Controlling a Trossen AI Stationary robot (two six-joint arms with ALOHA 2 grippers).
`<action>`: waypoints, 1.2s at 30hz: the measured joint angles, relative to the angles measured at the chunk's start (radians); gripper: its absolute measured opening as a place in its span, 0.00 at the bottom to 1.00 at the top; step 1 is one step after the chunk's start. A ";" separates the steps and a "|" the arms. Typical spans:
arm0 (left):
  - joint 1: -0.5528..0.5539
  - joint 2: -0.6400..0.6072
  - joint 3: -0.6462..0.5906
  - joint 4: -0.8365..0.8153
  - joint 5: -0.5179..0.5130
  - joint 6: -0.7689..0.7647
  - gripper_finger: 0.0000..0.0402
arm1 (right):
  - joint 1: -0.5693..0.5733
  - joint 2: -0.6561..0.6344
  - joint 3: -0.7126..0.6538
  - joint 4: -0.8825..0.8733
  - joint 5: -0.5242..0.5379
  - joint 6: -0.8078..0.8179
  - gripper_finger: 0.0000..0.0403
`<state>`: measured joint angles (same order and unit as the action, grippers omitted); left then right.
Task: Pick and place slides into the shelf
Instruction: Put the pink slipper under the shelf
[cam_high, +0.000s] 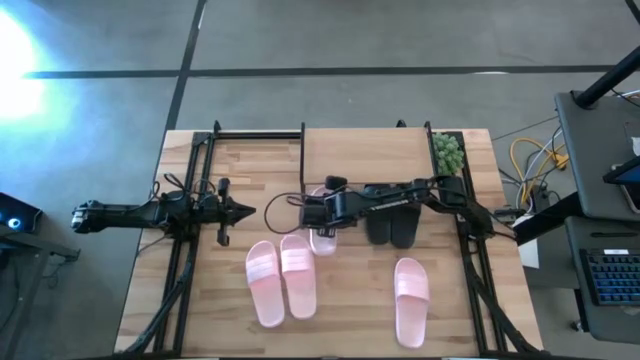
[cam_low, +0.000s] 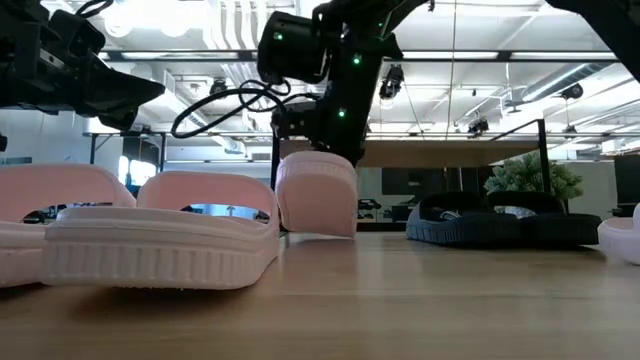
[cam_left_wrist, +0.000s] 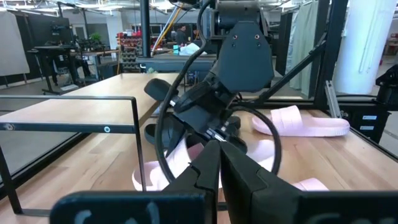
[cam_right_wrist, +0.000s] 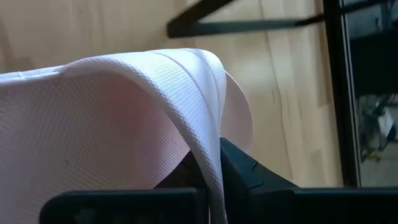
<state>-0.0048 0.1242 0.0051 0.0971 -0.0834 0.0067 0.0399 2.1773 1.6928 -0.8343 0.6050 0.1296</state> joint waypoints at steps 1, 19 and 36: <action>0.000 0.000 0.000 0.000 0.000 0.000 0.00 | -0.001 0.000 0.000 0.001 0.003 0.019 0.03; 0.000 0.000 0.000 0.000 0.000 0.000 0.00 | -0.033 0.000 0.005 0.002 -0.010 0.115 0.30; 0.000 0.000 0.000 0.000 0.000 0.000 0.00 | 0.105 -0.004 0.347 -0.533 -0.197 0.343 0.39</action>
<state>-0.0048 0.1242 0.0051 0.0967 -0.0834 0.0067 0.1447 2.1737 2.0397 -1.3673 0.4079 0.4721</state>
